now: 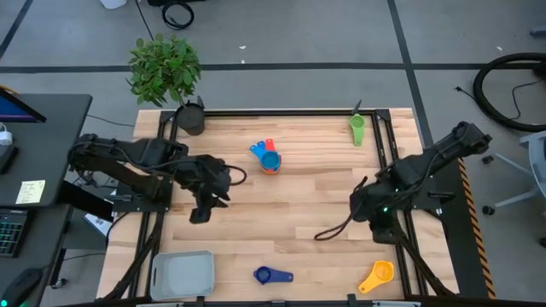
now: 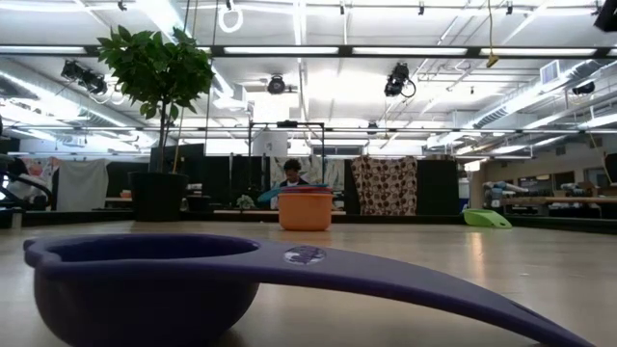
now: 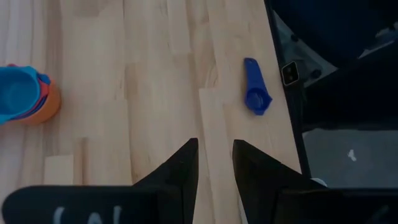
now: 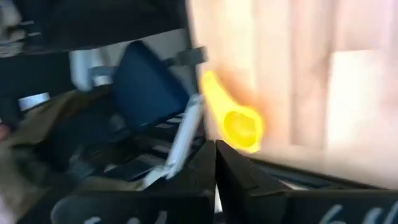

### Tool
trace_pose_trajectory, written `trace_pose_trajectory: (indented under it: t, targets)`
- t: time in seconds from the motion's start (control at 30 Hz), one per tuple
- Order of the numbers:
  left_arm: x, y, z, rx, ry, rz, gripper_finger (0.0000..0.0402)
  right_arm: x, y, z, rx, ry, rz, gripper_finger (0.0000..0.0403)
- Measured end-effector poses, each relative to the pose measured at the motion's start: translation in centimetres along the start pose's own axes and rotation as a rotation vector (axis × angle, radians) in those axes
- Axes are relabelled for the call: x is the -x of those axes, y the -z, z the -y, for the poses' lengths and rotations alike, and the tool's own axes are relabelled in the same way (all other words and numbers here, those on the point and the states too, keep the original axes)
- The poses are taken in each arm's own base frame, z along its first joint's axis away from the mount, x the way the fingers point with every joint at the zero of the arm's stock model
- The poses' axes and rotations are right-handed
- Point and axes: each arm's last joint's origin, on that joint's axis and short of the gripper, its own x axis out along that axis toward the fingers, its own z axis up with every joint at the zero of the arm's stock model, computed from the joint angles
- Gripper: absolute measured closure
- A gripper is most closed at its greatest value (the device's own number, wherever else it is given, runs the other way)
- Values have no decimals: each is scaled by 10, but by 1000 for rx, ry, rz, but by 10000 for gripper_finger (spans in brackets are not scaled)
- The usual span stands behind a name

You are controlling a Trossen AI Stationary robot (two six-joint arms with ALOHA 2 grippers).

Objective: Nest measuring cups in basket
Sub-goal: Stack the yellow measuring cup on top of the light blue measuring cup

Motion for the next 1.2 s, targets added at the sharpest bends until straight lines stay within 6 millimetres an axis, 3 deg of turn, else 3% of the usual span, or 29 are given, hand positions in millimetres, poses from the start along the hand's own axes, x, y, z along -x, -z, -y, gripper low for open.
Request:
trace_pose_trajectory:
  t: [0.27, 0.6, 0.83, 1.07, 1.2]
  targets:
    - [-1, 3, 12, -20, -21, 5, 299, -31, -7, 5, -11, 175, -160, 315]
    - [-1, 4, 16, -34, -46, 11, 299, -80, -5, -5, 284, 241, -341, 248]
    - [-1, 3, 16, -35, -50, 12, 299, -120, -8, -3, 315, 374, -428, 228]
    - [-1, 3, 15, -35, -69, 17, 299, -153, -12, -4, 317, 302, -490, 235]
    - [-1, 3, 15, -35, -75, 19, 299, -163, -12, -10, 362, 263, -458, 241]
